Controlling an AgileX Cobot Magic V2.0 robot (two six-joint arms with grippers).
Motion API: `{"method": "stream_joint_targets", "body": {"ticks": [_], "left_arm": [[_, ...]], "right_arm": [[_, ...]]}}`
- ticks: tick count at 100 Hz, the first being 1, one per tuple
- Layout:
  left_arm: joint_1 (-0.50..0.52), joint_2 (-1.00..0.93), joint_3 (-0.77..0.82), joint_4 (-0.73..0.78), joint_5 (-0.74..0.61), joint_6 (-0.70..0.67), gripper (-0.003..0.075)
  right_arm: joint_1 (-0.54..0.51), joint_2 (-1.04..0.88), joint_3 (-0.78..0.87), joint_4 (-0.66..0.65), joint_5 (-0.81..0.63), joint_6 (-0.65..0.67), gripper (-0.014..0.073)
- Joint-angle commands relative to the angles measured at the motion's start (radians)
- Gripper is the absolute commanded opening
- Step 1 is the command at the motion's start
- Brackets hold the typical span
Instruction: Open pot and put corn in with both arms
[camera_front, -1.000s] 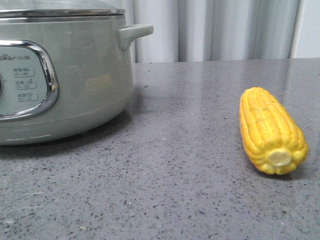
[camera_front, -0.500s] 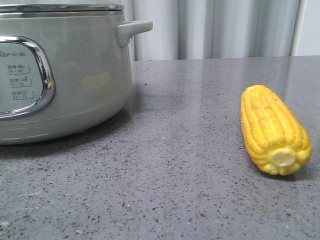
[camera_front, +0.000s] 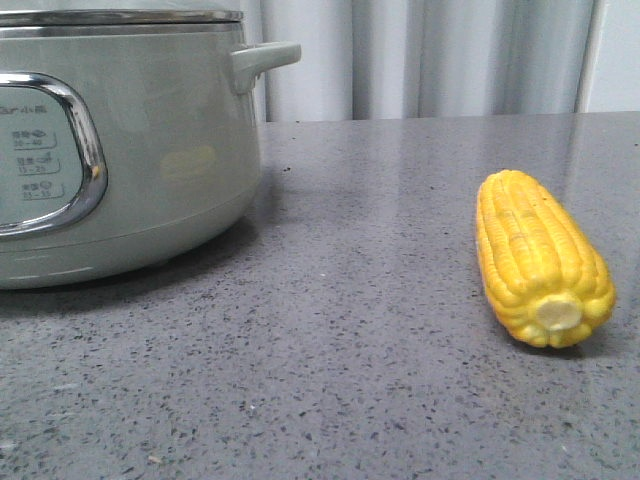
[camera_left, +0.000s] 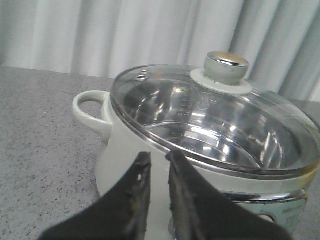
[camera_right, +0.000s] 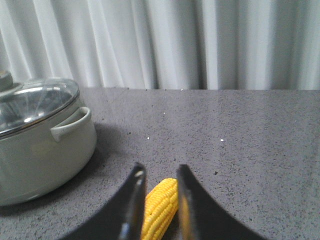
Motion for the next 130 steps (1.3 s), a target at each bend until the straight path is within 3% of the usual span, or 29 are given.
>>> {"method": "stream_joint_targets", "body": {"ticks": [1, 8, 15, 29, 49, 61, 69, 77, 83, 96, 112, 125, 130], "left_arm": [[-0.041, 0.040, -0.055, -0.018, -0.051, 0.051, 0.0223], [-0.066, 0.064, -0.076, 0.005, -0.051, 0.055, 0.0330], [-0.080, 0.093, -0.101, 0.027, -0.049, 0.055, 0.0386], [-0.107, 0.137, -0.163, 0.033, -0.066, 0.078, 0.0392], [-0.180, 0.191, -0.259, 0.067, -0.082, 0.263, 0.0391], [-0.232, 0.260, -0.329, 0.280, -0.063, 0.263, 0.0388], [-0.268, 0.314, -0.387, 0.543, 0.002, 0.236, 0.0387], [-0.299, 0.361, -0.440, 0.744, 0.028, 0.048, 0.0384], [-0.310, 0.385, -0.471, 0.802, 0.028, -0.099, 0.0385], [-0.314, 0.433, -0.496, 0.729, -0.002, -0.277, 0.0386], [-0.314, 0.482, -0.488, 0.549, -0.063, -0.277, 0.0446], [-0.314, 0.515, -0.469, 0.495, -0.195, -0.275, 0.0553], [-0.325, 0.533, -0.469, 0.495, -0.211, -0.275, 0.0558]], "right_arm": [[0.000, 0.069, -0.079, 0.006, -0.023, -0.031, 0.0274], [0.000, 0.101, -0.114, 0.006, 0.001, -0.031, 0.0383], [0.000, 0.130, -0.137, 0.006, 0.029, -0.031, 0.0448], [0.000, 0.166, -0.151, 0.008, 0.060, -0.031, 0.0468], [0.000, 0.175, -0.151, 0.008, 0.043, -0.032, 0.0468], [0.000, 0.175, -0.151, 0.008, 0.041, -0.056, 0.0468], [0.000, 0.175, -0.151, 0.008, 0.041, -0.064, 0.0468], [0.000, 0.175, -0.151, 0.008, 0.041, -0.064, 0.0468], [0.000, 0.175, -0.151, 0.008, 0.041, -0.064, 0.0468], [0.000, 0.175, -0.151, 0.008, 0.041, -0.064, 0.0468], [0.000, 0.175, -0.151, 0.008, 0.043, -0.064, 0.0468], [0.000, 0.175, -0.151, 0.008, 0.044, -0.064, 0.0468], [0.000, 0.175, -0.151, 0.008, 0.044, -0.064, 0.0468]]}}
